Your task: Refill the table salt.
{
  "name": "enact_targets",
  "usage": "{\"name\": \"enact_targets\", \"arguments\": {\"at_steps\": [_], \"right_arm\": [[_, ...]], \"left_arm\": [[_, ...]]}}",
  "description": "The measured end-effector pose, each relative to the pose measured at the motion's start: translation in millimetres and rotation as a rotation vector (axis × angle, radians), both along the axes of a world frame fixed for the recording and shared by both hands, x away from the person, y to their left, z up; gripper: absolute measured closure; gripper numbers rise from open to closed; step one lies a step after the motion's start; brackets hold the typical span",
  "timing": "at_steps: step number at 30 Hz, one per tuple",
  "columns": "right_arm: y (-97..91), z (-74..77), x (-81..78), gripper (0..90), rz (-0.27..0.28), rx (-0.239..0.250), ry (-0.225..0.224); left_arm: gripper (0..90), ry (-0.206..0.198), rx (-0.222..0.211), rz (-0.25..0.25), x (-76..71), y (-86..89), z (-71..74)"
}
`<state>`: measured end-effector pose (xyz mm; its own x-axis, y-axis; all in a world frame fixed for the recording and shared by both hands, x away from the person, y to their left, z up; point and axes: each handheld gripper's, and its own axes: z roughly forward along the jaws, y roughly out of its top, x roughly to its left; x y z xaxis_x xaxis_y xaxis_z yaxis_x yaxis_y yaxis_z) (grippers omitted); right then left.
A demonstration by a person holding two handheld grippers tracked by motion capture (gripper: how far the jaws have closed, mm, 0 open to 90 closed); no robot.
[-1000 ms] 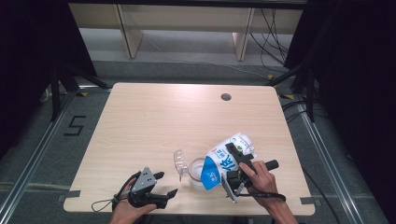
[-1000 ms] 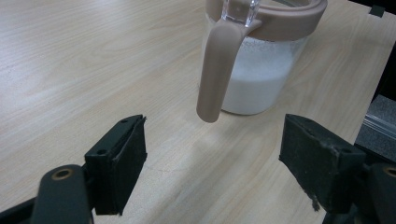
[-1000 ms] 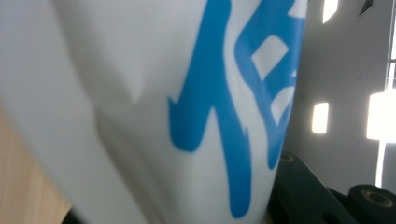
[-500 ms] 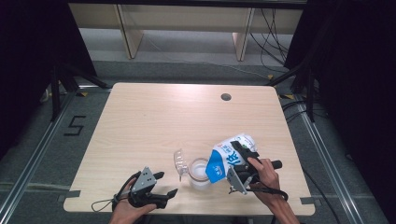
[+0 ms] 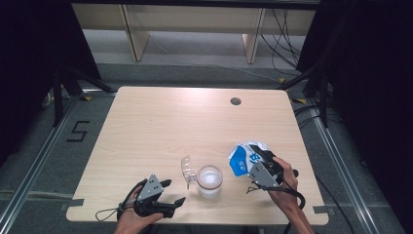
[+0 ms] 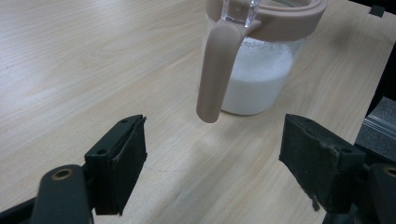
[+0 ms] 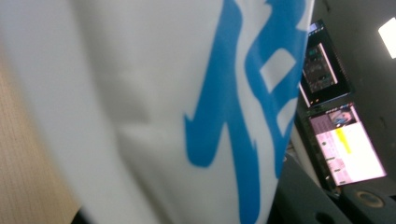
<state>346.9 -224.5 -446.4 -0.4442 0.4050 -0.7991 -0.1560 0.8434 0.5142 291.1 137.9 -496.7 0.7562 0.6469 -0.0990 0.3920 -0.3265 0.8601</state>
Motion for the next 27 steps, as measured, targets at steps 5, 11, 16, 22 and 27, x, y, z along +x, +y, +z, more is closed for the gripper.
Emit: {"name": "enact_targets", "arguments": {"at_steps": [5, 11, 16, 22, 27], "right_arm": [[-10.0, -1.6, 6.4, 86.5, -0.001, 0.094, 0.046], [-21.3, -3.3, 11.9, 88.5, -0.014, 0.190, 0.113], [-29.6, -6.2, 16.4, 88.8, -0.027, 0.248, 0.146], [-36.0, -9.2, 21.7, 88.8, -0.040, 0.320, 0.177], [-41.7, -11.8, 25.3, 88.8, -0.051, 0.368, 0.193]], "left_arm": [[22.1, 0.013, -0.012, 0.005, -0.5, -0.4, -0.3], [22.1, 0.013, -0.012, 0.006, -0.5, -0.4, -0.2], [22.1, 0.001, 0.000, 0.000, 0.0, -0.1, 0.1], [22.1, 0.000, 0.001, 0.000, -0.1, -0.1, 0.2], [22.1, 0.000, -0.001, 0.000, 0.0, -0.1, 0.1]]}}
